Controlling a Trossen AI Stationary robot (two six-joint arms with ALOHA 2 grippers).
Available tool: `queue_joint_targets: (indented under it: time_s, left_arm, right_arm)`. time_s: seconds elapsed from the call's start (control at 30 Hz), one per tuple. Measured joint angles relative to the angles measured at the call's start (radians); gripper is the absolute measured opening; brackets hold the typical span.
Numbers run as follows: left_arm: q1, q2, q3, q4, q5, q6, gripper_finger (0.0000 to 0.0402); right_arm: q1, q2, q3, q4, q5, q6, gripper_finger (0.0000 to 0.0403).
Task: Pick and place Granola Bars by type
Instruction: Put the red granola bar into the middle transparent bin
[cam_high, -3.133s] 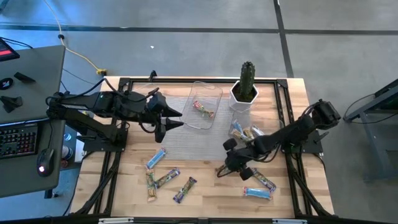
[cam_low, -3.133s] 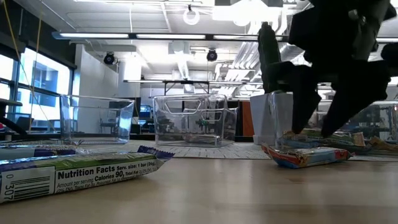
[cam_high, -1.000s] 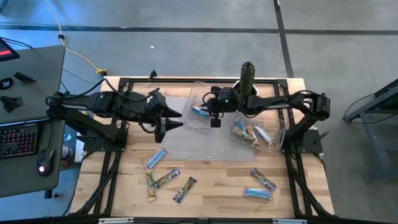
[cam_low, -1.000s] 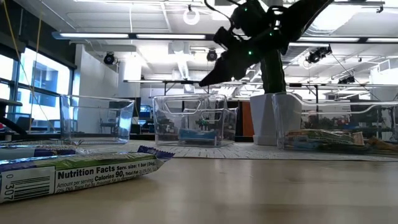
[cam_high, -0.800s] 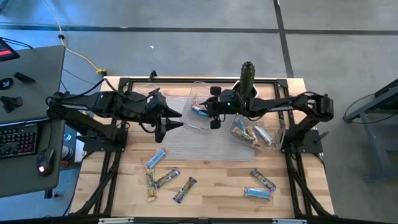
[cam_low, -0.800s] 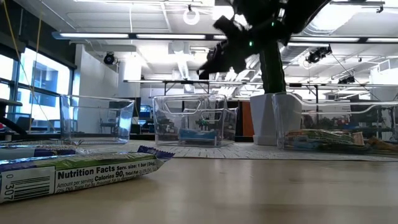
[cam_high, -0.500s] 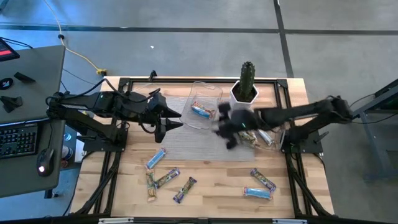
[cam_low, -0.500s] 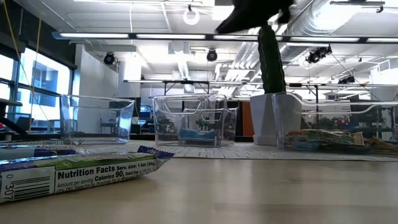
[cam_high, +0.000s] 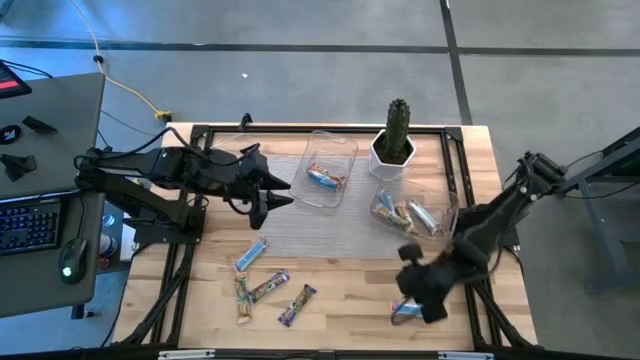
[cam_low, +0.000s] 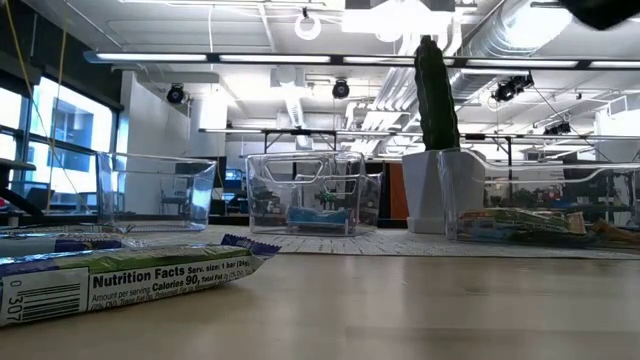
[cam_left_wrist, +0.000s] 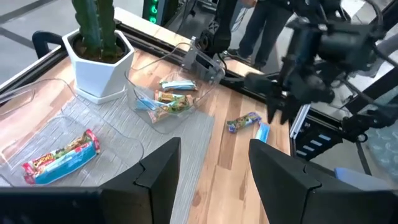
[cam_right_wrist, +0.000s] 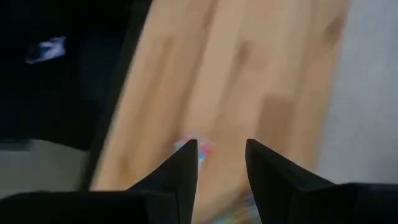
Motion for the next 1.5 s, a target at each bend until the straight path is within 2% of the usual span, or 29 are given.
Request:
queue_joint_targets:
  time_s: [0.1,0.17,0.3,0.5,0.7,0.9,1.07,1.5]
  left_arm:
    - [0.0,0.01,-0.002,-0.003,-0.001,-0.005,0.0186]
    - [0.0,0.022,0.0,0.005,-0.001,-0.022,0.0186]
    - [0.0,0.046,0.0,0.006,-0.001,-0.049,0.0186]
    - [0.0,0.072,0.0,-0.005,0.003,-0.069,0.0186]
    - [0.0,0.094,-0.001,0.003,0.003,-0.079,0.0186]
    - [0.0,0.098,-0.001,0.002,0.003,-0.078,0.0186]
    - [0.0,0.098,-0.001,0.001,0.002,-0.076,0.0186]
    - [0.0,0.098,-0.001,0.002,0.002,-0.079,0.0186]
  right_arm:
    - [0.073,0.049,0.0,-0.004,-0.014,0.174,0.0119]
    - [0.105,0.084,0.0,-0.007,-0.025,0.23,0.0119]
    - [0.114,0.151,0.0,-0.033,-0.075,0.216,0.0119]
    - [0.108,0.187,-0.001,-0.026,-0.078,0.079,0.0119]
    - [0.114,0.186,0.0,-0.025,0.002,0.136,0.0119]
    - [0.123,0.186,0.0,-0.004,-0.013,0.235,0.0119]
    - [0.125,0.202,0.0,-0.006,-0.101,0.317,0.0122]
    - [0.156,0.378,0.0,0.022,-0.136,0.362,0.02]
